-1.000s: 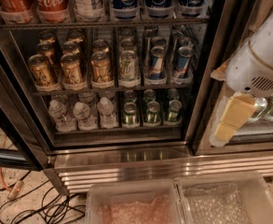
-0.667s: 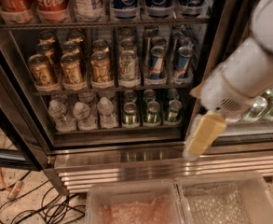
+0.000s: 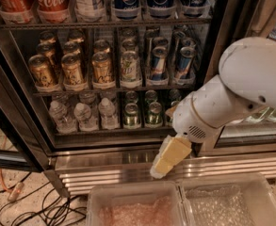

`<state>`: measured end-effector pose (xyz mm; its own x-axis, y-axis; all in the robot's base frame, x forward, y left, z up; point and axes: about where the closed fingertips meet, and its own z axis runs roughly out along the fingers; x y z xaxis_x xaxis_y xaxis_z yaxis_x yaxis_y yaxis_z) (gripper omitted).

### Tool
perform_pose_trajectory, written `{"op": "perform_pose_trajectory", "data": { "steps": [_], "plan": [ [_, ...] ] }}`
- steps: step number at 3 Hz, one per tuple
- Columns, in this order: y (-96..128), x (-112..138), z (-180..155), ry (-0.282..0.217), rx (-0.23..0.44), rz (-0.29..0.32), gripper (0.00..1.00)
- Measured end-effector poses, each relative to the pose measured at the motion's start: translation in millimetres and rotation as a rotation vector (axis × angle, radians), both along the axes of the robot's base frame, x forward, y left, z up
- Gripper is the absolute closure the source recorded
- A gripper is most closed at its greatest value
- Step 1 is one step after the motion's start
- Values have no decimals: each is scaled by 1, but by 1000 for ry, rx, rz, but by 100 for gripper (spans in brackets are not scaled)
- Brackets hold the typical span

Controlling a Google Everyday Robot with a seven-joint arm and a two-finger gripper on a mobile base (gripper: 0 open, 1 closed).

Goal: Pick orange can from middle shelf of fridge

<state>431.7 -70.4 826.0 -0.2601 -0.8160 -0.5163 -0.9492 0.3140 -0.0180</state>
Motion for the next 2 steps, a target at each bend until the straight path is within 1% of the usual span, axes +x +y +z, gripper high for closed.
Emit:
{"op": "perform_pose_trajectory", "data": {
  "steps": [1, 2],
  "plan": [
    [-1, 0, 1, -2, -1, -1, 0],
    [-12, -4, -4, -19, 14, -76, 0]
  ]
}}
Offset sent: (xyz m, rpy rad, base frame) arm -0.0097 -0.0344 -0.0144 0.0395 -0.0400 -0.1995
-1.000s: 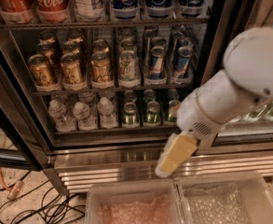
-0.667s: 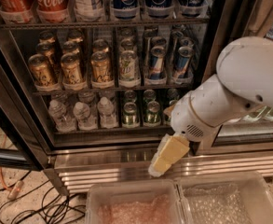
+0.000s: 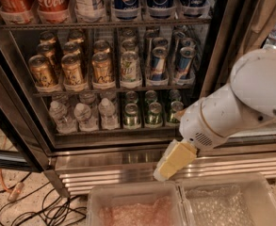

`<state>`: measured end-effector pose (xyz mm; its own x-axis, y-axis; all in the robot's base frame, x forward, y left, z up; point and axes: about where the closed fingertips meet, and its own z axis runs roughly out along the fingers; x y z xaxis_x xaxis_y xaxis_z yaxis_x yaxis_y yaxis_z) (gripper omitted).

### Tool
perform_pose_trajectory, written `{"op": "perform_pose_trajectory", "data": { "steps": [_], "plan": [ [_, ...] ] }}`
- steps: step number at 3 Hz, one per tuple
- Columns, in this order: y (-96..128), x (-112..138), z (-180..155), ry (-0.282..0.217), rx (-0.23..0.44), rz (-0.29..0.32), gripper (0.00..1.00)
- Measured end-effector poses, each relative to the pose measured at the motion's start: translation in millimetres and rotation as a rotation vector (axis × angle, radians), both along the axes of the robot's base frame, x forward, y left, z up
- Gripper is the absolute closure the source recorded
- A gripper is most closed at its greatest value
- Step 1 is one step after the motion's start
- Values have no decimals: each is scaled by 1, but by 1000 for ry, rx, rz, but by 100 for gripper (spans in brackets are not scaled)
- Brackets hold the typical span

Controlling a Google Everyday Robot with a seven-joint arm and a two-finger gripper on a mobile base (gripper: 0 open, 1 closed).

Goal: Pick orange can from middle shelf of fridge

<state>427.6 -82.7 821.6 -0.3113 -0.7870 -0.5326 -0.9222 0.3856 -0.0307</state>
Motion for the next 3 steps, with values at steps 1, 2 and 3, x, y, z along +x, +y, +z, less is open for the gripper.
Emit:
{"op": "perform_pose_trajectory", "data": {
  "steps": [1, 2, 3],
  "plan": [
    [9, -1, -26, -14, 95, -73, 0],
    [49, 13, -48, -47, 250, -93, 0],
    [94, 41, -50, -129, 373, -77, 0]
  ]
}}
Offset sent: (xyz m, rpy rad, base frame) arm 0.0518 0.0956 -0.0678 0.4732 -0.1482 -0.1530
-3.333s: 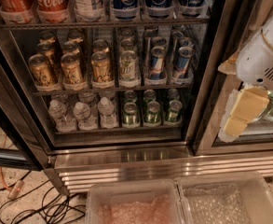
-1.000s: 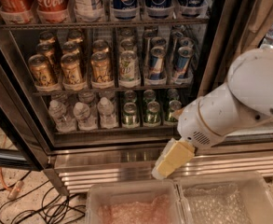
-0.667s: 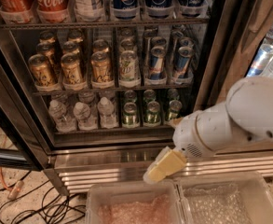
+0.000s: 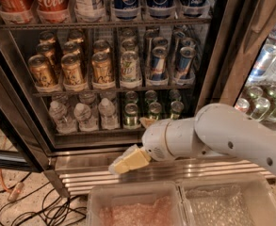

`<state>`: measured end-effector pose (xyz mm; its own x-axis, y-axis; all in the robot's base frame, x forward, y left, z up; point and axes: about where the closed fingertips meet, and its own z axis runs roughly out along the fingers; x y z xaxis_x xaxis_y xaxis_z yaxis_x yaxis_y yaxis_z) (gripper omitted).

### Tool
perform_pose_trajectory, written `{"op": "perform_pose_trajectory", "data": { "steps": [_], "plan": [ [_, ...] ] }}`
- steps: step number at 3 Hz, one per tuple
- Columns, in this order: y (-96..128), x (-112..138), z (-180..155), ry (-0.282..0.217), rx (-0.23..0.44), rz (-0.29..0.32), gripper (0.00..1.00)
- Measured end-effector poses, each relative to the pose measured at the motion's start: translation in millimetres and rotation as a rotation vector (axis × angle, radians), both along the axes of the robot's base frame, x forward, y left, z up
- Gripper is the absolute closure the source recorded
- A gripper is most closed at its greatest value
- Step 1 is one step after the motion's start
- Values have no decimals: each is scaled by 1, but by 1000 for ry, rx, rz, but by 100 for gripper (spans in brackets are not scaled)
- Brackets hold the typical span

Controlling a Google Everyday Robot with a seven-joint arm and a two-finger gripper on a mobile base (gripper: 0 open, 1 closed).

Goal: Pick orange can from middle shelf of fridge

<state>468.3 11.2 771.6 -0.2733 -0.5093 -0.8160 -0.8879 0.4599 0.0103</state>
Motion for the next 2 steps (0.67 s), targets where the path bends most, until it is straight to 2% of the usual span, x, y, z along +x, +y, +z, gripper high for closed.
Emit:
{"op": "perform_pose_trajectory", "data": {
  "steps": [1, 2],
  "plan": [
    [42, 21, 9, -73, 56, 61, 0],
    [42, 21, 9, -73, 56, 61, 0]
  ]
}}
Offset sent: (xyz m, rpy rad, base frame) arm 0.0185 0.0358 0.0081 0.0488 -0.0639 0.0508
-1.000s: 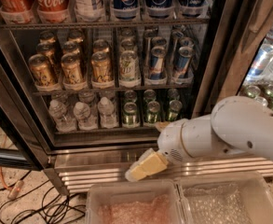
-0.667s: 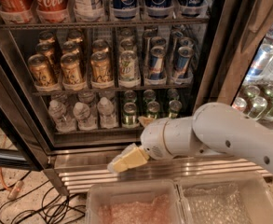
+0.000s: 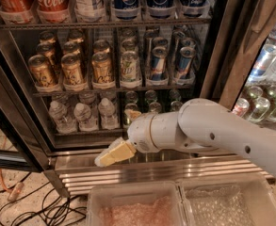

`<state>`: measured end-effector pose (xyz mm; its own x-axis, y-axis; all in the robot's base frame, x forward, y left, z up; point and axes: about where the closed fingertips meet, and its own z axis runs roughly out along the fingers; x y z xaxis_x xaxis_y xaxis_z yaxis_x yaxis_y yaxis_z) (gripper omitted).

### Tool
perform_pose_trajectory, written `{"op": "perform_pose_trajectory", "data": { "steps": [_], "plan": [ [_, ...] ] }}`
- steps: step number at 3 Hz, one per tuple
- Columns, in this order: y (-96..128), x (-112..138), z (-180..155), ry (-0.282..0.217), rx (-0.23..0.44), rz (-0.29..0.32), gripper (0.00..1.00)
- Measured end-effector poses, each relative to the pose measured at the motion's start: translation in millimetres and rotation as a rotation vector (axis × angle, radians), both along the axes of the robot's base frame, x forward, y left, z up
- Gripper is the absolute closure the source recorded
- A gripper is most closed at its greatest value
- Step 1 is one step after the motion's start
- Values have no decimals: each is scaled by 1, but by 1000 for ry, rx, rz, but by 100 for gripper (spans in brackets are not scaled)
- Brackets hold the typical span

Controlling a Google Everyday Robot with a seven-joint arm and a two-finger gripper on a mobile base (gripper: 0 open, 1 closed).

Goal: Pick orange can from middle shelf of fridge

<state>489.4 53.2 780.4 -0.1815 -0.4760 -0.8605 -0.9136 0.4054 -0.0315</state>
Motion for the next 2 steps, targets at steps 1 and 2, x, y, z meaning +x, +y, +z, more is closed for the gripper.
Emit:
{"op": "perform_pose_trajectory", "data": {
  "steps": [1, 2],
  "plan": [
    [25, 4, -5, -13, 38, -2, 0],
    [63, 9, -11, -25, 115, -31, 0]
  ]
}}
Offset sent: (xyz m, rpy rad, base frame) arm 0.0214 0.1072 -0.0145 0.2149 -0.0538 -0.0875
